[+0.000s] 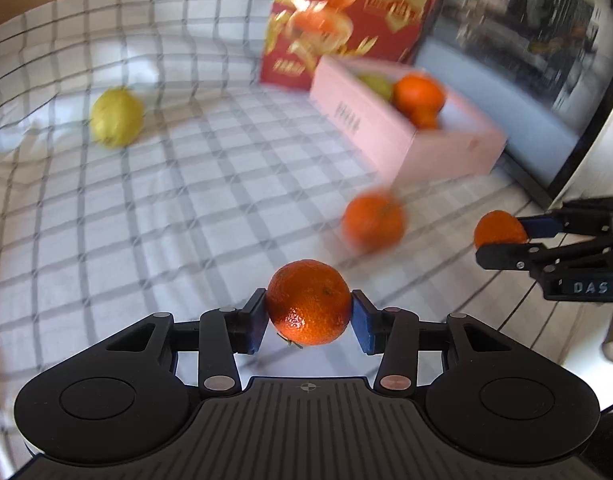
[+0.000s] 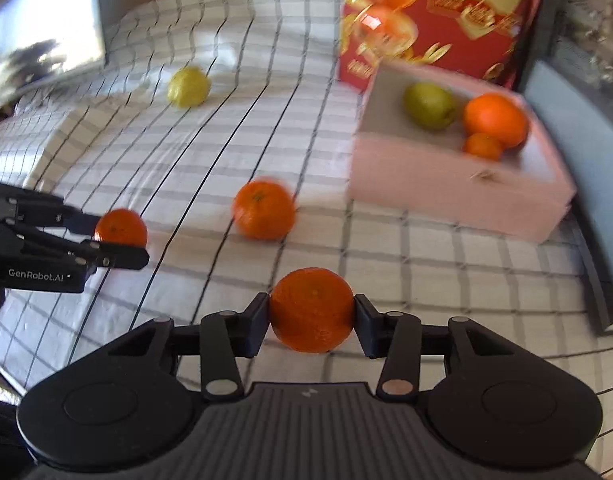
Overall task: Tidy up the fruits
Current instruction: 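Carry both held tangerines over the pink box with both tools, then open the left tool, then the right tool, dropping tangerines into the box, then lower the left tool onto the yellow-green pear and close on it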
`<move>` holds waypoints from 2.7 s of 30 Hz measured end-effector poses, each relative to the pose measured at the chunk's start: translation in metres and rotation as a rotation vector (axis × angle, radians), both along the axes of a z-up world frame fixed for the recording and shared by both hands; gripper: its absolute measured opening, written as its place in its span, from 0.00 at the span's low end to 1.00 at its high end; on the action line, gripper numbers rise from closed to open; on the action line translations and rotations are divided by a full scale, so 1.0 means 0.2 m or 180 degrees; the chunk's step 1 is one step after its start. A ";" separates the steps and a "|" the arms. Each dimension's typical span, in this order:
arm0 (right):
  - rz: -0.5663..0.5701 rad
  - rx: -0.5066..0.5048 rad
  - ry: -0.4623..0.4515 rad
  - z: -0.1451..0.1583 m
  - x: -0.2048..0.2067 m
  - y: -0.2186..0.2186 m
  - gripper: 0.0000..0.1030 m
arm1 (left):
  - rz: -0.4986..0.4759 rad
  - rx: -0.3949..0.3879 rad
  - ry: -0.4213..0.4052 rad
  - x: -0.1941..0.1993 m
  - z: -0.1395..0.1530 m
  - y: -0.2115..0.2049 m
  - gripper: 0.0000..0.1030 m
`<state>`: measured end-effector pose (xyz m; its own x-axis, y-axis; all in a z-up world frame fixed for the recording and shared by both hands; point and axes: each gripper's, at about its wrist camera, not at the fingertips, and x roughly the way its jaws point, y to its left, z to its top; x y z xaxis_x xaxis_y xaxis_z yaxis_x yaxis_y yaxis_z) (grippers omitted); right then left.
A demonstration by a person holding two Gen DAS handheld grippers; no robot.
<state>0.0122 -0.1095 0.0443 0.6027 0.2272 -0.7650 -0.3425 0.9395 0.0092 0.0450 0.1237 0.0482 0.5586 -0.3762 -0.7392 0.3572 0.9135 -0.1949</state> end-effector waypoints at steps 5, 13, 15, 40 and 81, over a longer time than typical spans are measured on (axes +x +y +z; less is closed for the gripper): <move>-0.0190 -0.0014 -0.0465 0.25 0.08 -0.17 0.43 | -0.0233 -0.0249 -0.0284 0.21 0.24 -0.21 0.48; -0.0545 -0.0011 -0.0934 0.45 0.26 -0.42 0.43 | -0.0468 -0.0306 -0.0202 0.59 0.35 -0.62 0.48; -0.0615 0.0014 -0.0948 0.44 0.28 -0.46 0.43 | -0.0477 -0.0311 -0.0108 0.70 0.32 -0.71 0.48; -0.0257 0.0032 -0.0633 0.20 0.69 -0.36 0.43 | 0.0419 -0.0561 -0.0065 0.50 0.18 -0.27 0.48; -0.0113 -0.0454 -0.0357 0.02 0.08 0.17 0.61 | 0.1139 0.0049 -0.0073 1.02 0.13 0.52 0.48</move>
